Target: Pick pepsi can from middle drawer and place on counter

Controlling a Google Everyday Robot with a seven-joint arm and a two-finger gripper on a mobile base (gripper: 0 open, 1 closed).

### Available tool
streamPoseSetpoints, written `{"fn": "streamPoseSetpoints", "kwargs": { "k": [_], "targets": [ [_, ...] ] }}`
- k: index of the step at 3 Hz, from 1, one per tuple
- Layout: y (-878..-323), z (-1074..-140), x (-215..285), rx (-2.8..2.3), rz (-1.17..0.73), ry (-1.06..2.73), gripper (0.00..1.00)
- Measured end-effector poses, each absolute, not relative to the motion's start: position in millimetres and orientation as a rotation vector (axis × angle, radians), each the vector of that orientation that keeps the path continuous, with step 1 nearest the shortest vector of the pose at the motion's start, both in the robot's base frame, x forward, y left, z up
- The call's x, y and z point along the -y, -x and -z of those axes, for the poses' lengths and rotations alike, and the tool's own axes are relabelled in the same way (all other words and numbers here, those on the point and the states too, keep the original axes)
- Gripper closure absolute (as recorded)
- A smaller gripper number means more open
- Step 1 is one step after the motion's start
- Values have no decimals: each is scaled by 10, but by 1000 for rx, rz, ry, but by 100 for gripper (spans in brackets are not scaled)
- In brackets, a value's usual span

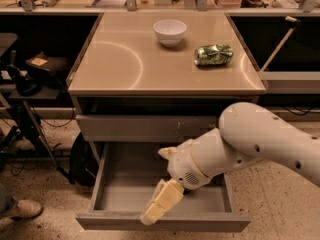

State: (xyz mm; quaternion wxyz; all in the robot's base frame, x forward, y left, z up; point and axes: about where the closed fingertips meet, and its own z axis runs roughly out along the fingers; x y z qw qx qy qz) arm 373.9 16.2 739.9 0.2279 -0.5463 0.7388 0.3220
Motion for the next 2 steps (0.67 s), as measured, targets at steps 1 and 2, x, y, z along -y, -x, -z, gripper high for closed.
{"fn": "streamPoseSetpoints", "kwargs": {
  "k": [1,2],
  "targets": [
    [-3870,-6850,427,-2245,-811,1155,0],
    [-3749,-6498,1011,-2433,-656,798,0]
  ]
}}
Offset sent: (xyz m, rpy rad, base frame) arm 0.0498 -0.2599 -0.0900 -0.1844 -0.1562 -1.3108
